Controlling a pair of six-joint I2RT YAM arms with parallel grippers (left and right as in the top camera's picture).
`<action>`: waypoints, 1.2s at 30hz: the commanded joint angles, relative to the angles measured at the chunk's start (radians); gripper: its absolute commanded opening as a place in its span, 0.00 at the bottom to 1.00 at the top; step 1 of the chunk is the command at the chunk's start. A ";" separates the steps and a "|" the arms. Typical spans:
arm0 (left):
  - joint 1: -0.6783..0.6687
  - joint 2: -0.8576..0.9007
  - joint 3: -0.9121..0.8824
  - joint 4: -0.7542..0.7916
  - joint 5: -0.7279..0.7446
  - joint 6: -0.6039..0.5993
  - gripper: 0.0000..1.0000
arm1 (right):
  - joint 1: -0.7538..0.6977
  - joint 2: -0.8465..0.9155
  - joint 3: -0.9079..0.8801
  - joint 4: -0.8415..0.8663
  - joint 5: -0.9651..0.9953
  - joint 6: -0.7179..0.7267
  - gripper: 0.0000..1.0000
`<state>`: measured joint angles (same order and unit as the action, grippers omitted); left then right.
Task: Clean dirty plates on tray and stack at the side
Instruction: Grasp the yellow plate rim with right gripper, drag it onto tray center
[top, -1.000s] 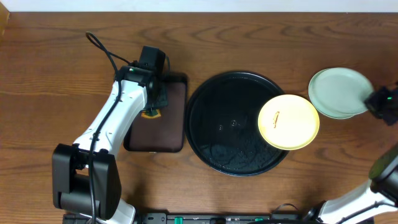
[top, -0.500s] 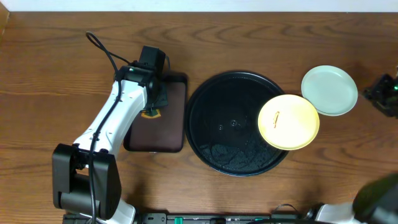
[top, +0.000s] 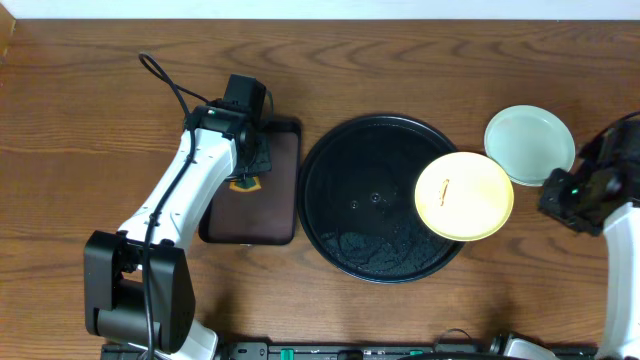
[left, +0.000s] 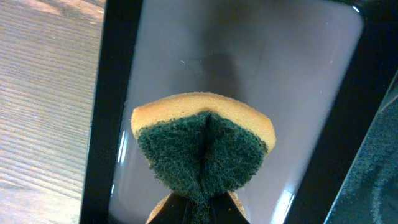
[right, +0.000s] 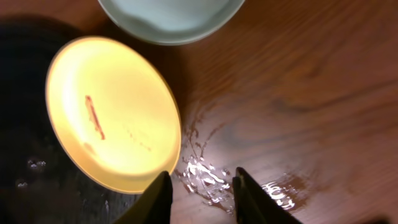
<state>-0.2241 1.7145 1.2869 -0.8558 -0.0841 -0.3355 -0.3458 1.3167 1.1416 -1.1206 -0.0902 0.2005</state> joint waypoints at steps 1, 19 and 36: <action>0.000 0.004 -0.009 -0.003 0.013 0.010 0.08 | 0.048 0.023 -0.114 0.122 0.037 0.048 0.27; 0.000 0.004 -0.009 -0.003 0.013 0.010 0.08 | 0.158 0.137 -0.227 0.344 0.037 0.054 0.21; 0.000 0.004 -0.009 -0.014 0.014 0.010 0.08 | 0.171 0.138 -0.269 0.351 0.127 0.057 0.13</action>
<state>-0.2241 1.7145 1.2869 -0.8650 -0.0765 -0.3355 -0.1825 1.4532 0.8795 -0.7765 0.0204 0.2451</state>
